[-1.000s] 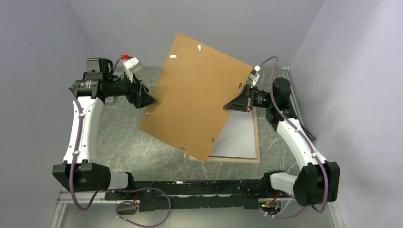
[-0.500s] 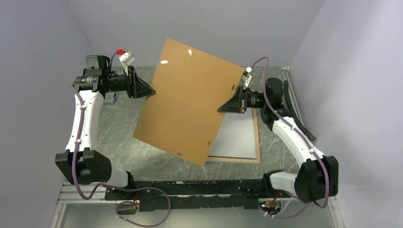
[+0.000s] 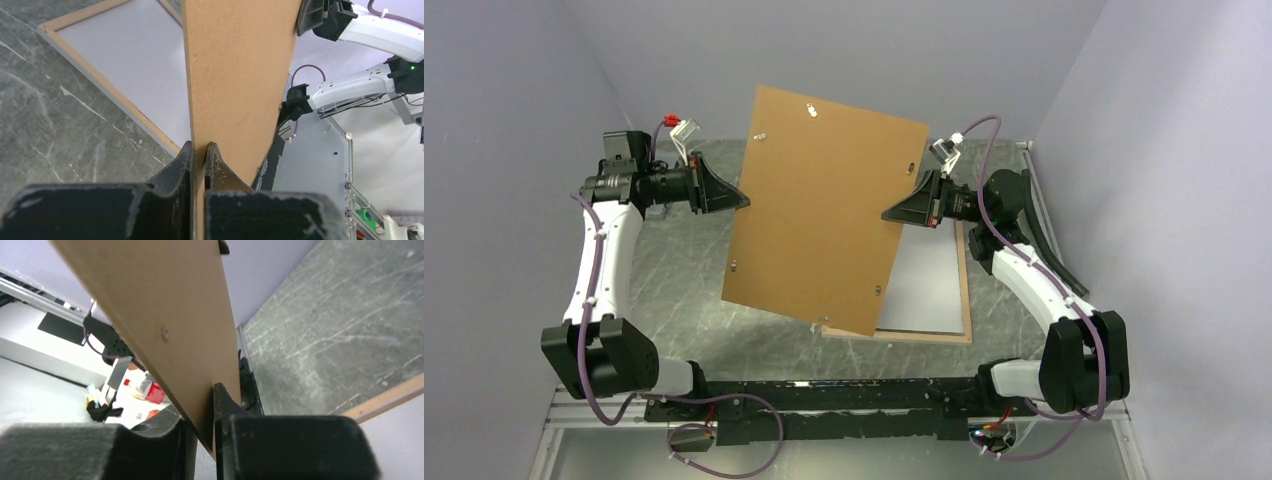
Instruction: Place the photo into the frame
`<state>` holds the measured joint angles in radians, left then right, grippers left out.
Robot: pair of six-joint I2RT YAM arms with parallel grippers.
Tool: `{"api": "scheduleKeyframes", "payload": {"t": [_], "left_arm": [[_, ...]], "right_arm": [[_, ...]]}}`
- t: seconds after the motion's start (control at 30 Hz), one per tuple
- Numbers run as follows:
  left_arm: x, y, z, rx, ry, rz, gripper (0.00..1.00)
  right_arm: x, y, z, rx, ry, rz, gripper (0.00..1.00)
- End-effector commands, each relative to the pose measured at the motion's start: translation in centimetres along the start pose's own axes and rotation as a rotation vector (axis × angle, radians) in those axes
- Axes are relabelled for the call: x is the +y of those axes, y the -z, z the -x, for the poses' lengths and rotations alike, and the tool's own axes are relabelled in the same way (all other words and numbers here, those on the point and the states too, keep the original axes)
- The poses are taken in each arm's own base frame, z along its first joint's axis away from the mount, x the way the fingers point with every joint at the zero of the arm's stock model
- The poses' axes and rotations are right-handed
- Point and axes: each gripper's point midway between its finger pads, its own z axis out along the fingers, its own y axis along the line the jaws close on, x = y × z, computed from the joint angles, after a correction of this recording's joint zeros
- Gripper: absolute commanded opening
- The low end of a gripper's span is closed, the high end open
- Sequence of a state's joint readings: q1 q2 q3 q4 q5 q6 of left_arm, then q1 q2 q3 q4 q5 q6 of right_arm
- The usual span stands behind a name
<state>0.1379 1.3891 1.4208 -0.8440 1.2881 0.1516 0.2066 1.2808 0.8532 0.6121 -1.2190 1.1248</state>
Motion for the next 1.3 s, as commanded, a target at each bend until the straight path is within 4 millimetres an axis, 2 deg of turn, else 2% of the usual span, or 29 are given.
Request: {"api": "scheduleKeyframes", "payload": {"t": [0.0,0.17,0.27,0.37,0.53,0.63,0.77,0.9,1.03,1.27], "left_arm": [[-1.2,0.0,1.0,-0.033,-0.147,0.022,0.03],[-0.9,0.0,1.3,-0.054,-0.122,0.050,0.03],[-0.7,0.0,1.3,-0.068,-0.051,0.071,0.03],[0.8,-0.1,1.5,-0.099,0.061,0.149,0.03],[2.7,-0.3,1.6,-0.142,0.209,0.226,0.03],[2.9,-0.5,1.7,-0.157,0.253,0.228,0.03],[3.3,-0.4,1.9,-0.171,0.292,0.250,0.03],[4.4,-0.2,1.9,-0.206,0.329,0.321,0.03],[6.1,0.0,1.6,-0.228,0.383,0.398,0.03],[9.6,0.2,-0.1,-0.203,0.482,0.515,0.03]], "right_arm": [[4.0,-0.5,2.4,-0.112,0.086,0.113,0.20],[3.7,-0.4,2.8,-0.172,0.056,0.102,0.18],[3.0,-0.4,3.0,-0.194,0.050,0.049,0.16],[2.8,-0.3,2.7,-0.186,0.044,0.019,0.23],[2.5,-0.2,2.2,-0.182,0.001,0.018,0.27],[2.2,-0.2,2.1,-0.185,-0.032,0.024,0.26],[1.7,-0.2,1.8,-0.181,-0.074,0.022,0.31],[1.1,-0.1,1.1,-0.161,-0.100,0.007,0.42],[0.1,-0.1,0.5,-0.155,-0.137,-0.013,0.44],[-0.2,0.0,0.0,-0.143,-0.138,-0.021,0.49]]}}
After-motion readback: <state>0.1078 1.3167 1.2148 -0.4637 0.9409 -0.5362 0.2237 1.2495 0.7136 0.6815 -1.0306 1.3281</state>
